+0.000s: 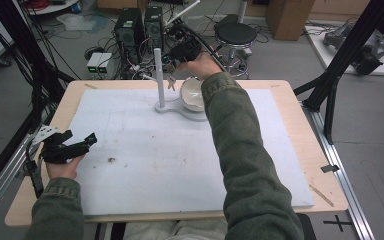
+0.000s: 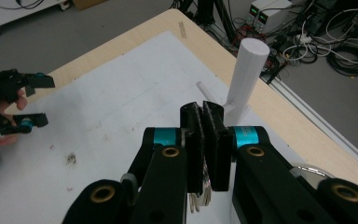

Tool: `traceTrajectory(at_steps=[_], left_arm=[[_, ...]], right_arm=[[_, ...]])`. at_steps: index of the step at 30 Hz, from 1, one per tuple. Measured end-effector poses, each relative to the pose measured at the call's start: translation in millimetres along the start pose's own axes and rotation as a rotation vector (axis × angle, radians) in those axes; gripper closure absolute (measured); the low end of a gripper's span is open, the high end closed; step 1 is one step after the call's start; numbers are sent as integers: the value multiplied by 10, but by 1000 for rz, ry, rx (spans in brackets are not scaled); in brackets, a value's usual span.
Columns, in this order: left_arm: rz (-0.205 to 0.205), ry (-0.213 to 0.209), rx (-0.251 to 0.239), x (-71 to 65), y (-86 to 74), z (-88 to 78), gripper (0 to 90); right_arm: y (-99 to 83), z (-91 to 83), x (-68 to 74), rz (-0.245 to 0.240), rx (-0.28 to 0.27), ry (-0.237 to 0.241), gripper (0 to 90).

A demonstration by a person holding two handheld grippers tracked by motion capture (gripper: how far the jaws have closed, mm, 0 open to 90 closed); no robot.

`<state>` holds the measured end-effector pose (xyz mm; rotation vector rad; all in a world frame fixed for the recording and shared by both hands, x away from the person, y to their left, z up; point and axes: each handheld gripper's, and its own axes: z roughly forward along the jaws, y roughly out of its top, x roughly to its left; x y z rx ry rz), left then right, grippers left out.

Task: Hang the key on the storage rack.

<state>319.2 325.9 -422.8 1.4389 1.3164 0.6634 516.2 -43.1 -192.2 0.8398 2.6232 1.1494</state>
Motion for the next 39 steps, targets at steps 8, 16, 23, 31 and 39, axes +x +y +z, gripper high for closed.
traceTrajectory(at_steps=[8,16,23,31,39], left_arm=[[10,1,8,10,-13,-14,17],[36,9,19,9,-22,-22,17],[21,19,9,62,-31,-88,17],[21,20,8,71,-34,-90,17],[17,21,6,78,-34,-83,17]], right_arm=[[103,159,19,30,4,-50,870],[139,289,6,63,-8,-53,869],[187,373,32,60,-29,-78,869],[208,397,6,87,-63,-118,870],[201,497,18,79,-73,-133,870]])
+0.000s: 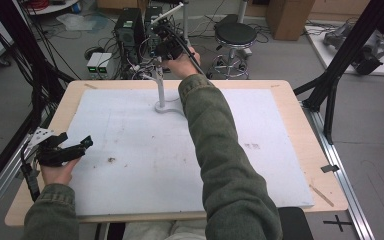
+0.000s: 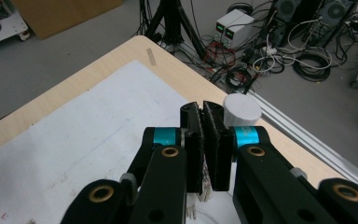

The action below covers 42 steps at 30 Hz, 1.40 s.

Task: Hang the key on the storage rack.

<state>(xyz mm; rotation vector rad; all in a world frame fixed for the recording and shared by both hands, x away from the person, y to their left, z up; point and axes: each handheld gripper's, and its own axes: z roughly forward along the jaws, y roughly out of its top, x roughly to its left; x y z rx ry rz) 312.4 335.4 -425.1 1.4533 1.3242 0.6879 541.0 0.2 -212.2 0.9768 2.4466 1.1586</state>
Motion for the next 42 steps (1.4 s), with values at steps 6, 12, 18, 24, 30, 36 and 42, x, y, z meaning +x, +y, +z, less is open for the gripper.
traceTrajectory(at_steps=[6,12,18,24,30,36,42], left_arm=[[0,0,-1,3,0,1,17],[-1,1,1,7,1,0,17],[3,-1,3,-10,1,-1,17],[2,3,3,-3,0,-1,17],[3,1,3,-5,1,-5,17],[9,-2,7,-6,0,-5,17],[11,-5,12,-25,0,-6,17]], right_arm=[[-68,97,14,-13,-20,1,864],[-117,69,23,-10,-40,50,727],[-240,18,13,-14,-24,58,435],[-338,-44,-80,23,-8,60,220],[-388,-125,-115,0,-11,63,55],[-528,-191,-118,3,0,62,12],[-714,-259,-132,15,-13,59,12]])
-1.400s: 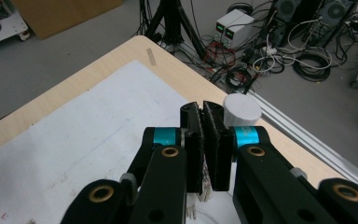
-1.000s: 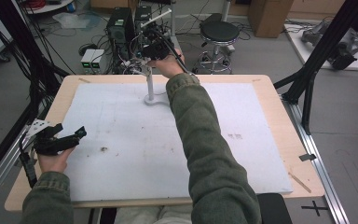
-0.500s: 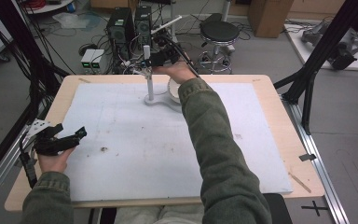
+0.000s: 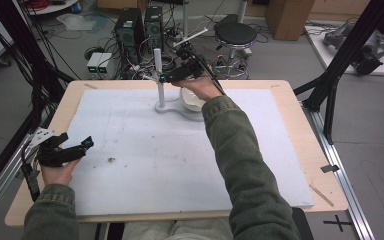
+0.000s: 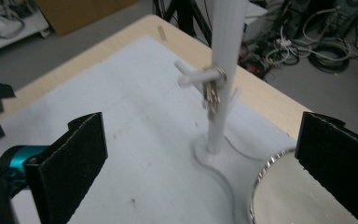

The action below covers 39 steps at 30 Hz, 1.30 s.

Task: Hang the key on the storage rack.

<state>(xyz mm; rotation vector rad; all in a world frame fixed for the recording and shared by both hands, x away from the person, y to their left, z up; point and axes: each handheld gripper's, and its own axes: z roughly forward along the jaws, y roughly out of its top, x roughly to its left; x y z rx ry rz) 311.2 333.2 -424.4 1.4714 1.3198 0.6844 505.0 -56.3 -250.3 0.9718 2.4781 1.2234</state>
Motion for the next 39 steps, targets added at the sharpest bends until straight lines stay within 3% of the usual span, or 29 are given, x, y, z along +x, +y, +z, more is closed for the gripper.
traceTrajectory(at_steps=[7,10,22,25,29,34,39], left_arm=[[2,-5,-1,-7,0,10,17],[3,-7,1,-11,-2,14,17],[10,-12,7,-23,-3,10,17],[10,-11,6,-21,-2,8,17],[9,-12,7,-27,-4,12,17],[10,-15,10,-37,-7,14,17],[12,-16,12,-38,-7,12,17]], right_arm=[[-146,-108,-48,13,1,-15,12],[-244,-177,-63,-8,16,-58,12],[-525,-378,-217,23,9,-79,12],[-599,-415,-235,39,3,-74,13],[-673,-442,-240,34,21,-106,13],[-780,-491,-253,47,3,-98,13],[-873,-515,-283,28,43,-129,12]])
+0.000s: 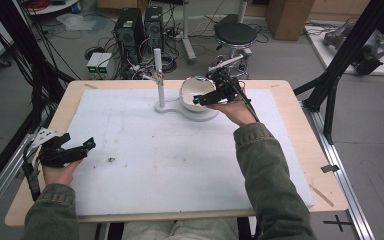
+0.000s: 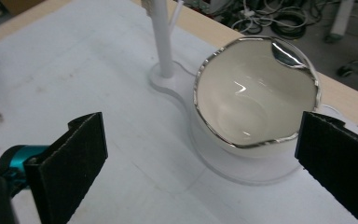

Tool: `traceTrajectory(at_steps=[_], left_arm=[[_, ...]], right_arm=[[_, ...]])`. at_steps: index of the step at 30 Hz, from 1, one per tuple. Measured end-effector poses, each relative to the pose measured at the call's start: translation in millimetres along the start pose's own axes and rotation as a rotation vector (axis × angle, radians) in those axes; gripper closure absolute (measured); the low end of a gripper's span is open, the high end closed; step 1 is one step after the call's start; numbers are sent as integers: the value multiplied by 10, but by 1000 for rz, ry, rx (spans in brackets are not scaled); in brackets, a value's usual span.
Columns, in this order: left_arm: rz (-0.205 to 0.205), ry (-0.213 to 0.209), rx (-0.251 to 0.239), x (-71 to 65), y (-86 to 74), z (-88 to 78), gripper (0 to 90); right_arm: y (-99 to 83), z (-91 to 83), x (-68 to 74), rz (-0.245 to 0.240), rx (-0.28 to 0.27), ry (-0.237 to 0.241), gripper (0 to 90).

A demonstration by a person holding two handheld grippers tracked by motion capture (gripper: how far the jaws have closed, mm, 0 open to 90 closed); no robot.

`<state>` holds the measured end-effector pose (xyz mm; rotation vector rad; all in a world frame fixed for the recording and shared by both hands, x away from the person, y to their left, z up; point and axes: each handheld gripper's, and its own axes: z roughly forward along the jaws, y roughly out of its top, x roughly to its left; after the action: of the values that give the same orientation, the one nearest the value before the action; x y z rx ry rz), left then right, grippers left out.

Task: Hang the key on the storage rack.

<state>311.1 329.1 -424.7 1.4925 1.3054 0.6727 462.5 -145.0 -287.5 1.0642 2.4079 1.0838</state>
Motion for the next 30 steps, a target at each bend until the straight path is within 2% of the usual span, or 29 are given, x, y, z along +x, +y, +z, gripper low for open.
traceTrajectory(at_steps=[1,3,8,12,15,21,30], left_arm=[[1,1,1,1,-1,2,17],[1,0,3,1,-1,3,17],[3,-1,4,-4,-1,0,17],[2,0,5,-5,-2,-1,17],[4,-1,5,-6,-2,2,17],[2,-1,5,-11,-3,2,17],[8,-3,12,-22,-8,-12,17]], right_arm=[[-61,-40,-22,17,-18,10,12],[-86,-55,-26,20,-23,10,12],[-307,-148,-78,42,-41,6,12],[-432,-220,-108,63,-73,4,12],[-593,-329,-148,85,-106,-2,12],[-759,-422,-163,100,-121,-4,12],[-968,-468,-171,110,-132,-27,12]])
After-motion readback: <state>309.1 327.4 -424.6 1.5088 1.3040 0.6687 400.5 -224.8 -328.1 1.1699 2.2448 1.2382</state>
